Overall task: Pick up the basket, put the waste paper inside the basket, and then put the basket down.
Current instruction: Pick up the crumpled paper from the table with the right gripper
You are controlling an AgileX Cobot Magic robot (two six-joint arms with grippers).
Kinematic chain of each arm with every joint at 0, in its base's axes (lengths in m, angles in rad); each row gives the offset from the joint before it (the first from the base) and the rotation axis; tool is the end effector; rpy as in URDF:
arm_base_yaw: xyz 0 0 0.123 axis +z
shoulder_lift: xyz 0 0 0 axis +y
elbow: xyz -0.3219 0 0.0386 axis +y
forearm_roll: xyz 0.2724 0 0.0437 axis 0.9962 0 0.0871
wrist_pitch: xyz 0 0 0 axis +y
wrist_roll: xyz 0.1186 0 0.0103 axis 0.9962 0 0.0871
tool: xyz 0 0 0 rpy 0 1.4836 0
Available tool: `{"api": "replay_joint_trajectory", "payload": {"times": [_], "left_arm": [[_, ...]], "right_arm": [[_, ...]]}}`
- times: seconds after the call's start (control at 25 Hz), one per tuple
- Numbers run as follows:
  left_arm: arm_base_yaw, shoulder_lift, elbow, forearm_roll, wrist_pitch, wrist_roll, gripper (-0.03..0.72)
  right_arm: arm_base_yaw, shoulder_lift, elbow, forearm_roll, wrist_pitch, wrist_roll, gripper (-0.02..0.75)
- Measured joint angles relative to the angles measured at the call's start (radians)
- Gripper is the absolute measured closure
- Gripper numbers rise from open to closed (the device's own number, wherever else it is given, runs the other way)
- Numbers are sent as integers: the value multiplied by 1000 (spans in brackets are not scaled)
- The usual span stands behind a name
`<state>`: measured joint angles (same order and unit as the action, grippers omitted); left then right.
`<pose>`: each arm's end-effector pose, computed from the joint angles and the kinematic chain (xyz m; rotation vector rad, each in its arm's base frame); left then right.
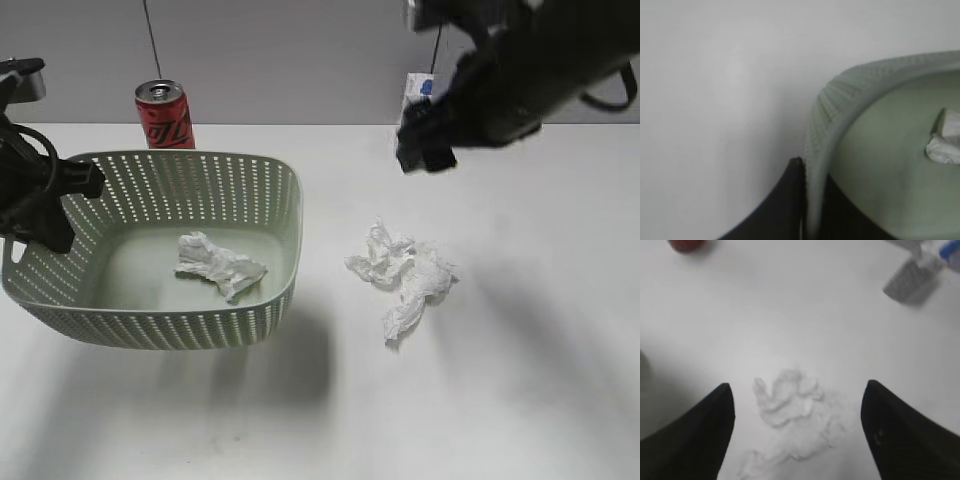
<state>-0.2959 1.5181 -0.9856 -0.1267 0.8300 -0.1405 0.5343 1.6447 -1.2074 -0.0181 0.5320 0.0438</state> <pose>0.2965 -0.1020 0.2326 0.1200 2.8641 -0.2410 0.3475 0.2044 0.2735 -0.6138 2.3897 0.2347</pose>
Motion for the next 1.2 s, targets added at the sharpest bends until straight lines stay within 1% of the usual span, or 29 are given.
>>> {"api": "replay_joint_trajectory", "payload": {"times": [0.08, 0.2, 0.36, 0.48, 0.56, 0.64, 0.72, 0.8, 0.84, 0.92, 1.12, 1.2], "left_arm": [[0, 0, 0, 0, -1, 0, 689], [0, 0, 0, 0, -3, 0, 689], [0, 0, 0, 0, -5, 0, 689], [0, 0, 0, 0, -5, 0, 689], [0, 0, 0, 0, -4, 0, 689], [0, 0, 0, 0, -4, 0, 689], [0, 0, 0, 0, -4, 0, 689], [0, 0, 0, 0, -4, 0, 689], [0, 0, 0, 0, -4, 0, 689], [0, 0, 0, 0, -4, 0, 689], [0, 0, 0, 0, -4, 0, 689], [0, 0, 0, 0, -4, 0, 689]], "right_arm": [[-40, 42, 65, 10, -6, 0, 145], [-53, 141, 133, 18, -38, 1, 146], [-53, 252, 144, 23, -100, 2, 147], [-53, 321, 144, 23, -102, 2, 149], [-53, 344, 143, 26, -103, 4, 171], [-53, 346, 142, 26, -107, 4, 237], [-53, 346, 142, 18, -108, 3, 386], [-53, 340, 142, 4, -101, 3, 600], [-53, 330, 142, -3, -90, 3, 659], [-53, 287, 143, -5, -64, 3, 711], [-49, 68, 143, 11, -32, -21, 724], [-37, -31, 140, 65, -60, -111, 726]]}}
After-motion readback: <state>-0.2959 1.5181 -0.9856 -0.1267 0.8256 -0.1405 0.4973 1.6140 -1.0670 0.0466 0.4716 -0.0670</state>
